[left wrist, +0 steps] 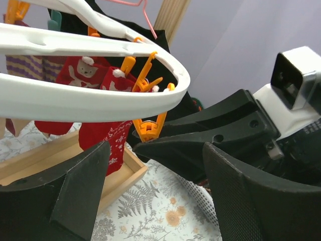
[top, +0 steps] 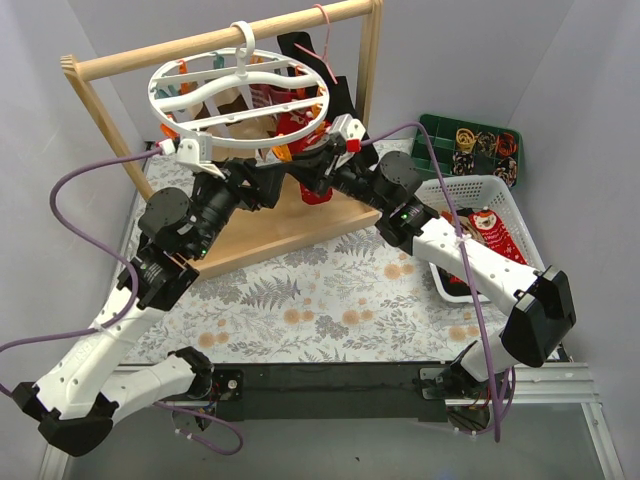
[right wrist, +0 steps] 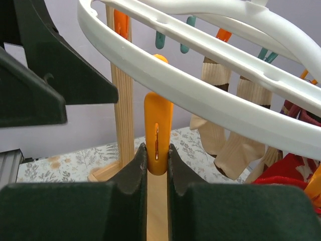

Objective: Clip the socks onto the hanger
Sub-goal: Open the clamp at the hanger.

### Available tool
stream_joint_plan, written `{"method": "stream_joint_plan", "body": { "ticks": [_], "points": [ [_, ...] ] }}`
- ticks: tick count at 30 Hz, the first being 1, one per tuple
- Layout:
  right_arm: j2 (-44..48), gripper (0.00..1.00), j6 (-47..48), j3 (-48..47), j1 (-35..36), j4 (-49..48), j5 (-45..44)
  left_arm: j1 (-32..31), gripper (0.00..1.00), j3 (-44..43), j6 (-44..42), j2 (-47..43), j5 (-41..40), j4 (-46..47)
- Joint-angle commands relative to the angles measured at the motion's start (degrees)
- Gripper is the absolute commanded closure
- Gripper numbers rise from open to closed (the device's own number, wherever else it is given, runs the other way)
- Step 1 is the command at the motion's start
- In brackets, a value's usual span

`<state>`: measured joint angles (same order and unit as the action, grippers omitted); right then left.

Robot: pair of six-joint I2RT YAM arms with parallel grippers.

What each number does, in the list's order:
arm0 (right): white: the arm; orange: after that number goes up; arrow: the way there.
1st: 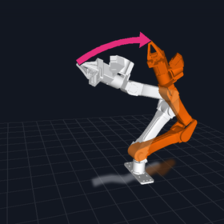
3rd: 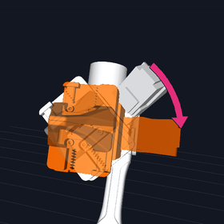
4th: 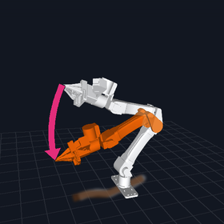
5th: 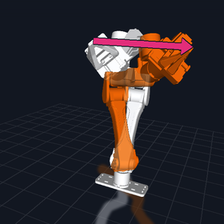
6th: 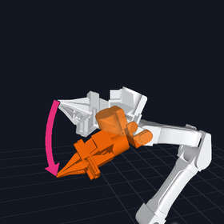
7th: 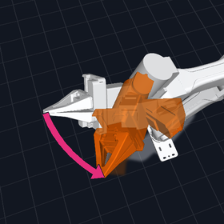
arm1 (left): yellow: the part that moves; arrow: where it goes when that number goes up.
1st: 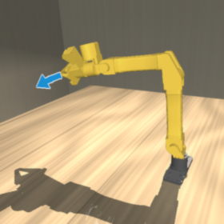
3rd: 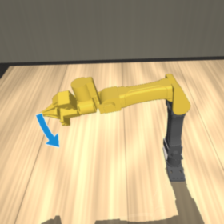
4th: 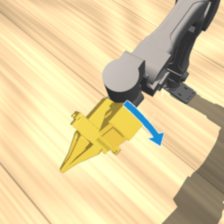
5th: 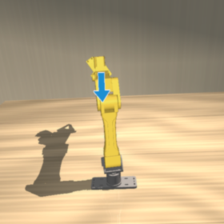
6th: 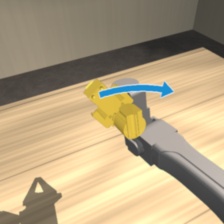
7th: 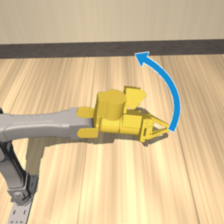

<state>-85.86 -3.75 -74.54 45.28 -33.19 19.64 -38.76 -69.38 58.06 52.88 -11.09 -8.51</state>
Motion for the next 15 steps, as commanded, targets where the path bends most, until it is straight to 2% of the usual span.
{"method": "stream_joint_plan", "body": {
  "ticks": [1, 10, 15],
  "points": [
    [0.9, 0.99, -1.8, -0.2, -0.5, -2.0, 0.2, 0.2, 0.26, 0.0, -1.5, 2.1, 1.2, 0.6],
    [1.0, 0.99, -2.1, 0.1, -0.6, -1.9, 1.2, 4.7, 0.27, -1.5, 3.0, 5.6, 5.7, 3.5],
    [1.0, 0.99, -2.1, 0.3, -0.6, -1.9, 1.3, 6.2, 0.3, -1.1, 5.2, 5.7, 5.2, 7.1]
  ]
}}
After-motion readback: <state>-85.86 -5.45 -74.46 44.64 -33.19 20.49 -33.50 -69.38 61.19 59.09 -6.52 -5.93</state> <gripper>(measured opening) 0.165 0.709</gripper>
